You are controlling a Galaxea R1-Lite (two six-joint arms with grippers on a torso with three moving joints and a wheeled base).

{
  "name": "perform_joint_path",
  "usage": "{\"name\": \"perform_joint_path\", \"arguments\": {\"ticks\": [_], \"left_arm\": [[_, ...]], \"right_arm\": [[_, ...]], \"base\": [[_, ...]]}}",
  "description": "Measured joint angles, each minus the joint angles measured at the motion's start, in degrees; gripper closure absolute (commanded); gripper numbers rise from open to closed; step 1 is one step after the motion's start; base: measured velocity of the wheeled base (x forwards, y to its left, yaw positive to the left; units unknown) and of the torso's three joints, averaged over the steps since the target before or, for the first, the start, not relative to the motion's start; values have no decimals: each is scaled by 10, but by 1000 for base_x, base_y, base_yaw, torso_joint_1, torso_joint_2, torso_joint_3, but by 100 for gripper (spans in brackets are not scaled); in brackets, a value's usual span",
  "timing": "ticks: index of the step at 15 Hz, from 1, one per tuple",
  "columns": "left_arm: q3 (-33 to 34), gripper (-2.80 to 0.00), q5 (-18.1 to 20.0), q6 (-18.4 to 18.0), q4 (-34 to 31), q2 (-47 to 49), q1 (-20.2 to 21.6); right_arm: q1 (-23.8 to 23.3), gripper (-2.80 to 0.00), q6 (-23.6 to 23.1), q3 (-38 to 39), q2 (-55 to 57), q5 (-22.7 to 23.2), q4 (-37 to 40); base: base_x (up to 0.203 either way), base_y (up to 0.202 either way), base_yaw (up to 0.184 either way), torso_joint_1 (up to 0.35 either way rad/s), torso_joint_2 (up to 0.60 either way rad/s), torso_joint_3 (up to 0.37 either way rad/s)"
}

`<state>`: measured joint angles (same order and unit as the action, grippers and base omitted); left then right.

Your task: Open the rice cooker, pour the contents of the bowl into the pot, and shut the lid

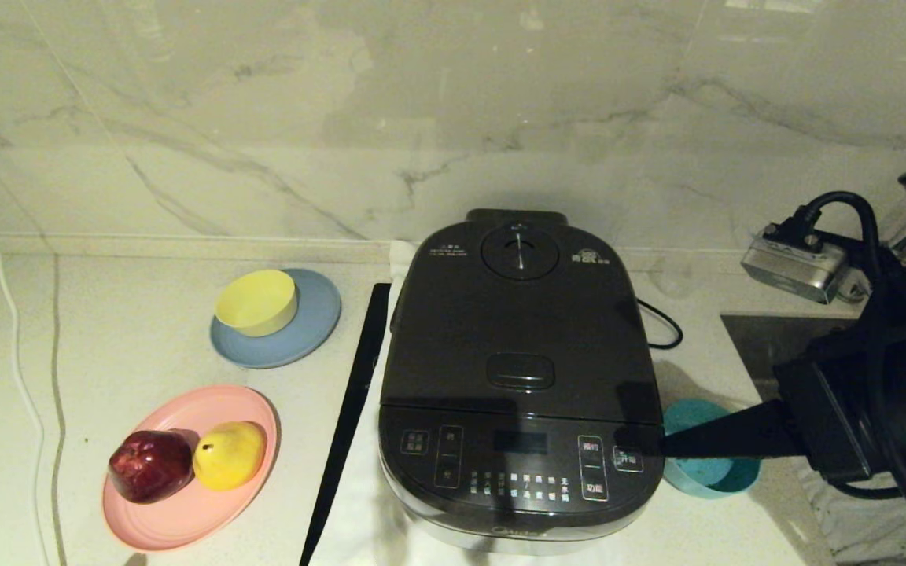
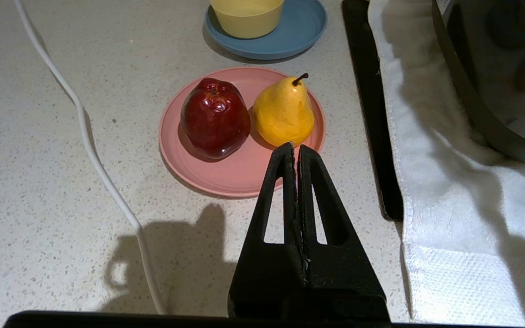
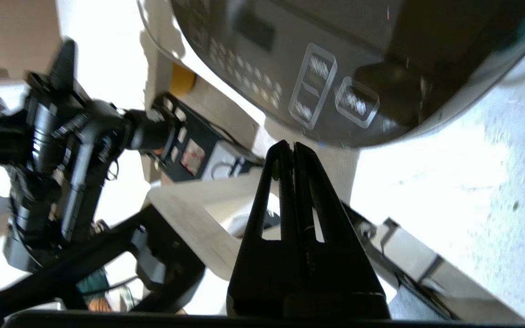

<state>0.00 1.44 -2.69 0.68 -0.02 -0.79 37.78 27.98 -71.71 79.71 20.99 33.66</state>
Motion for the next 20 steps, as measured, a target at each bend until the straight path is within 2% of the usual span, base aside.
{"name": "perform_joint_path", "arguments": {"ticks": [6, 20], "left_arm": [[0, 0, 0, 0, 0, 0, 0], [0, 0, 0, 0, 0, 0, 0]], "right_arm": [[19, 0, 0, 33, 15, 1, -7], [9, 0, 5, -18, 68, -1, -5]], "base": [[0, 0, 0, 0, 0, 0], [0, 0, 0, 0, 0, 0]]}}
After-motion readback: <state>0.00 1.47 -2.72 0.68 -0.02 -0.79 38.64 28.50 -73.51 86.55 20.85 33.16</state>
